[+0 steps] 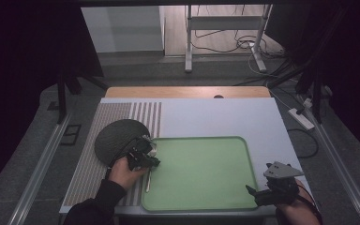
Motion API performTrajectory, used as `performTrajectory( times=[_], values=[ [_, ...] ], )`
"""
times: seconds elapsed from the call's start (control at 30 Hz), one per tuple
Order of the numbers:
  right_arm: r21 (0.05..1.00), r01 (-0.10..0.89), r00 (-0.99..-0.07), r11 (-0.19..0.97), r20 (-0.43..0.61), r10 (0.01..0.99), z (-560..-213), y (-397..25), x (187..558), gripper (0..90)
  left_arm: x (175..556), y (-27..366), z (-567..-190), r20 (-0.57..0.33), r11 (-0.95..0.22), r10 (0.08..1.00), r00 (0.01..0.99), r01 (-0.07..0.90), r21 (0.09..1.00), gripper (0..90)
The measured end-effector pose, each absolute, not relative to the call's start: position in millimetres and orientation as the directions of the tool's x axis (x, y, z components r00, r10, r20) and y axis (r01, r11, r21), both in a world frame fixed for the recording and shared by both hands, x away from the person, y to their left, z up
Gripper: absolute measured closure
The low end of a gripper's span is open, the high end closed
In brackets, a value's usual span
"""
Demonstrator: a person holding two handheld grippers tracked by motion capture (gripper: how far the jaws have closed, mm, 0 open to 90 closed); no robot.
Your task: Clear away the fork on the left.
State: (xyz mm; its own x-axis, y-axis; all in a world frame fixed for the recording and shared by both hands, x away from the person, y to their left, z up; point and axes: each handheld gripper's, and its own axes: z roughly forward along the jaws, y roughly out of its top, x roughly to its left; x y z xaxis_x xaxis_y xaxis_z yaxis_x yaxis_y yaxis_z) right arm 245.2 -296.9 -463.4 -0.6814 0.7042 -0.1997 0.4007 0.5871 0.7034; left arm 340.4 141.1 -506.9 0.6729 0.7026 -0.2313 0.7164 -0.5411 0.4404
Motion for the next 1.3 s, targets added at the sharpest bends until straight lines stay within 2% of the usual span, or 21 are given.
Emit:
performTrajectory(
  times=[0.3, 0.5, 0.57, 0.67, 0.77, 1.3],
  values=[
    [0.702, 0.4, -0.682, 0.59, -0.202, 0.703, -463.6, -296.5, 245.2, 0.0, 337.3, 147.7, -500.8, -0.166, -0.517, 0.718, 0.676, 0.677, 0.524, 30.0],
    [0.702, 0.4, -0.682, 0.589, -0.201, 0.703, -463.6, -296.6, 245.2, 0.0, 336.1, 151.4, -499.2, -0.185, -0.501, 0.709, 0.68, 0.671, 0.546, 13.6],
    [0.702, 0.399, -0.683, 0.59, -0.202, 0.702, -463.6, -296.5, 245.2, 0.0, 335.6, 153.0, -499.6, -0.205, -0.489, 0.704, 0.68, 0.673, 0.554, 11.7],
    [0.703, 0.398, -0.683, 0.59, -0.202, 0.702, -463.5, -296.6, 245.1, 0.0, 334.7, 154.9, -499.9, -0.211, -0.482, 0.698, 0.684, 0.667, 0.569, 3.9],
    [0.704, 0.399, -0.683, 0.588, -0.2, 0.702, -463.5, -296.8, 245.1, 0.0, 331.9, 155.3, -499.8, -0.153, -0.53, 0.681, 0.716, 0.626, 0.572, 0.2],
    [0.705, 0.399, -0.683, 0.587, -0.199, 0.703, -463.3, -296.9, 245.0, 0.0, 320.4, 164.6, -496.5, -0.094, -0.565, 0.669, 0.737, 0.587, 0.579, 0.0]
  ],
)
